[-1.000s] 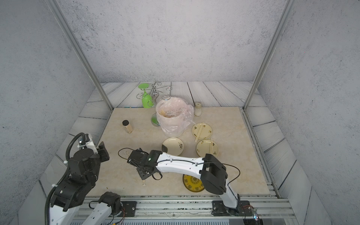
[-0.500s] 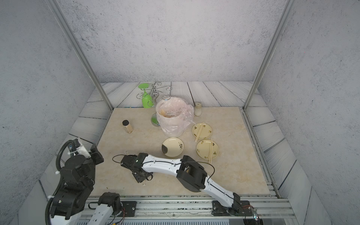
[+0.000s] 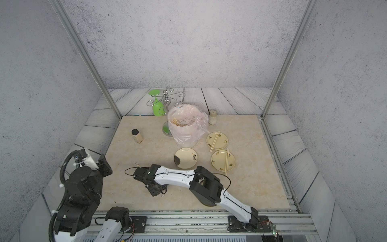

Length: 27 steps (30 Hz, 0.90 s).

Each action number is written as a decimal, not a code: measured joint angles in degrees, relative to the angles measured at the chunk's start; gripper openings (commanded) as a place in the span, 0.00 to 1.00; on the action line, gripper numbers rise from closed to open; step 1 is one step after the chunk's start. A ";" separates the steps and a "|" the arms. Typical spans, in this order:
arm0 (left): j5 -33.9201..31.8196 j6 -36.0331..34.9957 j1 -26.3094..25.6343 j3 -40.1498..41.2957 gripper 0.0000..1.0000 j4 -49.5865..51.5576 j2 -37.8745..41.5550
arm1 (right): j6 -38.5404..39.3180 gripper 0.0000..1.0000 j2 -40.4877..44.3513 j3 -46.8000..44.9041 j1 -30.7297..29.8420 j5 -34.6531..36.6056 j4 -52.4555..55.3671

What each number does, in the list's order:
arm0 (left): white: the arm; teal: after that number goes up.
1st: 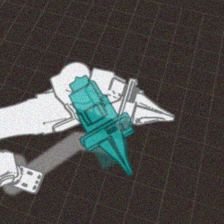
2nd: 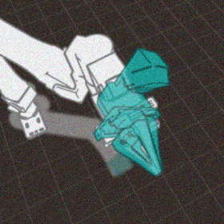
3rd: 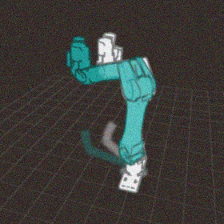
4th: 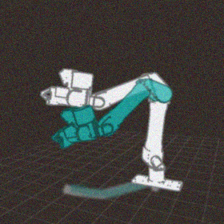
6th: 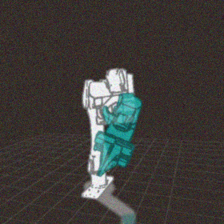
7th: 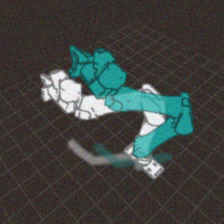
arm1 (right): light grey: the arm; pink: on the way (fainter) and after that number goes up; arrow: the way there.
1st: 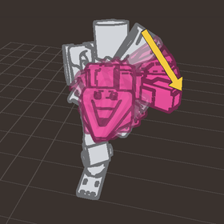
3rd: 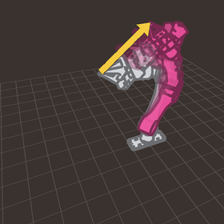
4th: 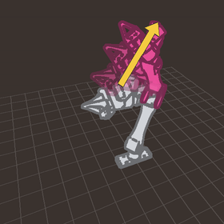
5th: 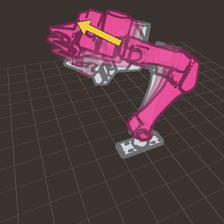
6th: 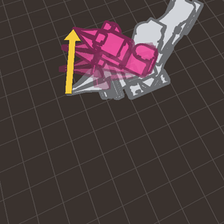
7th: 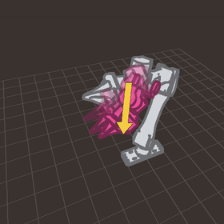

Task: Remove the packaging of disposable chopsticks
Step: Pick up the disposable chopsticks from the center of the board.

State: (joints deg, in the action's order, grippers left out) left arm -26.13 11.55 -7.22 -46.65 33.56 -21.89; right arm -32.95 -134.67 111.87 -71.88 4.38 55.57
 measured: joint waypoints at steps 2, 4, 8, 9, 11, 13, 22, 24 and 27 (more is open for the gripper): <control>0.17 0.00 0.00 0.00 0.48 0.00 -0.07 | -0.04 0.23 2.05 -3.65 1.44 -0.24 -0.76; 0.48 0.00 0.00 0.00 0.48 -0.02 -0.17 | 0.00 0.18 3.58 -6.34 2.69 -0.92 -1.60; 0.94 0.00 0.00 0.00 0.48 -0.11 -0.48 | 0.00 0.04 4.52 -8.11 3.76 -2.25 -2.56; 1.01 0.00 0.00 0.00 0.48 -0.20 -0.63 | 0.46 0.01 4.63 -8.22 3.80 -2.32 -2.71; 1.20 0.00 0.00 0.00 0.48 -0.31 -0.96 | 0.52 0.00 4.94 -8.76 3.80 -2.25 -3.19; 1.40 0.00 0.00 0.02 0.48 -0.42 -1.42 | 0.68 0.00 5.40 -9.46 3.80 -2.21 -3.91; 6.51 0.24 0.04 0.00 0.48 -1.05 -5.75 | 3.67 0.00 13.66 -23.21 3.82 -4.11 -16.46; 9.29 0.48 0.07 0.00 0.49 -1.55 -7.04 | 4.59 0.00 17.00 -28.28 3.80 -5.38 -20.13; 14.93 0.87 0.09 0.00 0.50 -2.99 -8.37 | 5.60 0.00 21.81 -35.01 3.80 -7.15 -24.90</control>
State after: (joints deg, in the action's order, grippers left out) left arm -11.20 12.43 -7.14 -46.65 30.57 -30.26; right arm -27.35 -112.86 76.86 -68.07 -2.76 30.68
